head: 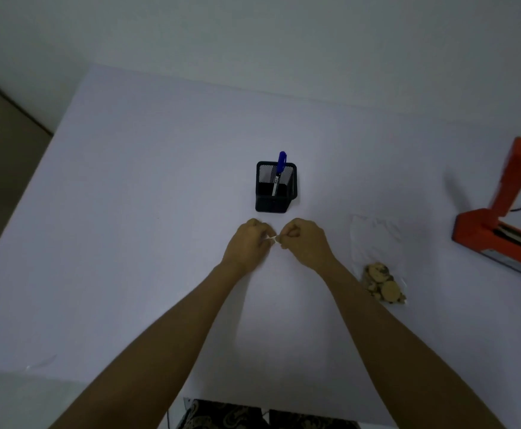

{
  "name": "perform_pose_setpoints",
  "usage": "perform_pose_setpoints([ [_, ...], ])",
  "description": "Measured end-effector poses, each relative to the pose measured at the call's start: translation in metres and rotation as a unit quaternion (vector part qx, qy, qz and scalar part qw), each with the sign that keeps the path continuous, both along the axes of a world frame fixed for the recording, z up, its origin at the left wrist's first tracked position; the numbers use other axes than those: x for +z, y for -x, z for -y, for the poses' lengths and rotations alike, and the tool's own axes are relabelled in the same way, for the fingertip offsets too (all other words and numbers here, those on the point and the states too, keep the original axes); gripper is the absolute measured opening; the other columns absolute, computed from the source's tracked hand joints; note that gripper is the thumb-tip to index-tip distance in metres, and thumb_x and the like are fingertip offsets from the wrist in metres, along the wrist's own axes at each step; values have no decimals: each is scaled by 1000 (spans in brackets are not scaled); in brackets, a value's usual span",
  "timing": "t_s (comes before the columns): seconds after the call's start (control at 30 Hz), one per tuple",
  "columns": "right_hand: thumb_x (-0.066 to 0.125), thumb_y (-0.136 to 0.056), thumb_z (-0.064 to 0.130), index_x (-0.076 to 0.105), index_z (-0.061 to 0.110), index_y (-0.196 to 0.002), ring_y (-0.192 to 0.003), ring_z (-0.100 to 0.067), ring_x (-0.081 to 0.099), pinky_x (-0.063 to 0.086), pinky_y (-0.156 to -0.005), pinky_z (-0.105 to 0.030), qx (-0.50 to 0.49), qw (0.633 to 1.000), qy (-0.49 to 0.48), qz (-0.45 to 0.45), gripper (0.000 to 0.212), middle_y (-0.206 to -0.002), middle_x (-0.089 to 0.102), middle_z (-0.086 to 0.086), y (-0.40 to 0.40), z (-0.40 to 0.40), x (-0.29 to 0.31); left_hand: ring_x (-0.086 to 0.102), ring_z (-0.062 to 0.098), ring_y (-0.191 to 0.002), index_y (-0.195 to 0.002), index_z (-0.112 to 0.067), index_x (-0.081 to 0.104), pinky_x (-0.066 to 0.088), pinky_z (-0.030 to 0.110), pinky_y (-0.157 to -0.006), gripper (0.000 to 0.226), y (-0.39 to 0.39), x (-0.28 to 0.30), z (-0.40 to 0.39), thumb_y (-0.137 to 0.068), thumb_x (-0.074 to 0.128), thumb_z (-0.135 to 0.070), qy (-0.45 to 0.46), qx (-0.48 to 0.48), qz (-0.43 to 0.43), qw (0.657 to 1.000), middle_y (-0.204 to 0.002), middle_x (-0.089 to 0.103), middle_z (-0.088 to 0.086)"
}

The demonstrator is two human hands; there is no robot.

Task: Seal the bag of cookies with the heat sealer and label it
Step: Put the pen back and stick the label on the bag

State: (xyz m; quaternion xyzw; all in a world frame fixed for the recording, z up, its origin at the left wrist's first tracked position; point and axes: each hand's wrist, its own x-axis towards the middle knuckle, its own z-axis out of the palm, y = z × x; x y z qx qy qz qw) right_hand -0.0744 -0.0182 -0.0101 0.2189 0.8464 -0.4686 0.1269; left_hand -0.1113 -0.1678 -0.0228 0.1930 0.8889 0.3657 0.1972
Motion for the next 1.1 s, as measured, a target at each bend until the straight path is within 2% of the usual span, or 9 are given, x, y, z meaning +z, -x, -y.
perform_pose_setpoints([
  [0.1, 72, -80, 12, 66, 9, -83, -73, -19, 67, 55, -73, -35, -41, 995, 86, -8, 7, -80, 72, -12, -3, -7, 24, 62, 16, -80, -92, -15, 67, 47, 24, -72, 7, 0, 22, 3, -90, 60, -17, -49, 23, 60, 997, -92, 71, 5],
  [0.27, 67, -87, 15, 68, 9, -103, -82, -18, 69, 56, -71, -25, -65, 971, 230, 16, 17, -92, 72, -9, -10, -6, 68, 66, 21, -79, -88, -23, 64, 51, 28, -71, 4, -2, 65, 8, -88, 62, -19, -86, 11, 85, 993, -82, 73, 5],
  [0.33, 67, -88, 16, 69, 5, -101, -77, -16, 70, 55, -68, -23, -61, 970, 236, 15, 17, -89, 73, -12, -12, -3, 84, 67, 22, -79, -90, -21, 65, 53, 32, -75, 4, -2, 83, 12, -87, 63, -19, -96, 4, 86, 992, -82, 72, 7],
  [0.43, 68, -87, 17, 71, 2, -96, -73, -14, 69, 55, -67, -21, -62, 967, 248, 2, 18, -86, 72, -12, -13, 2, 109, 67, 12, -80, -92, -21, 66, 53, 26, -76, 5, -2, 111, 20, -88, 63, -20, -106, 2, 76, 991, -82, 73, -2],
  [0.57, 68, -85, 14, 72, 1, -97, -73, -16, 66, 55, -71, -25, -97, 943, 317, -6, 18, -84, 72, -10, -11, 10, 139, 63, 13, -77, -96, -21, 65, 48, 22, -70, 10, 1, 136, 28, -86, 65, -21, -128, 40, 20, 991, -80, 70, -2],
  [0.67, 68, -85, 12, 72, 1, -99, -72, -15, 67, 54, -70, -24, -123, 927, 354, -14, 18, -87, 73, -11, -9, 18, 153, 50, 8, -91, -108, -20, 60, 38, 16, -79, 24, -4, 145, 28, -86, 66, -24, -102, 77, -152, 980, -97, 57, -8],
  [0.77, 71, -84, 15, 72, 3, -98, -72, -14, 64, 52, -71, -25, -162, 916, 365, -29, 19, -86, 72, -10, -8, 27, 161, 49, 10, -92, -103, -20, 62, 41, 23, -80, 18, -13, 155, 24, -87, 66, -24, -101, 71, -268, 955, -97, 60, -6],
  [0.97, 70, -85, 26, 72, 5, -101, -70, -14, 63, 53, -69, -27, -204, 901, 379, -54, 26, -83, 71, -8, -8, 43, 164, 55, 6, -90, -97, -22, 67, 41, 21, -81, 14, -21, 158, 23, -87, 65, -32, -121, 123, -256, 951, -91, 69, -11],
  [1.1, 64, -89, 16, 68, 0, -108, -76, -19, 66, 53, -71, -29, -222, 883, 410, -61, 25, -89, 72, -13, -6, 44, 166, 57, 9, -90, -96, -24, 71, 43, 22, -80, 13, -17, 160, 25, -87, 65, -31, -123, 136, -261, 948, -89, 71, -9],
])
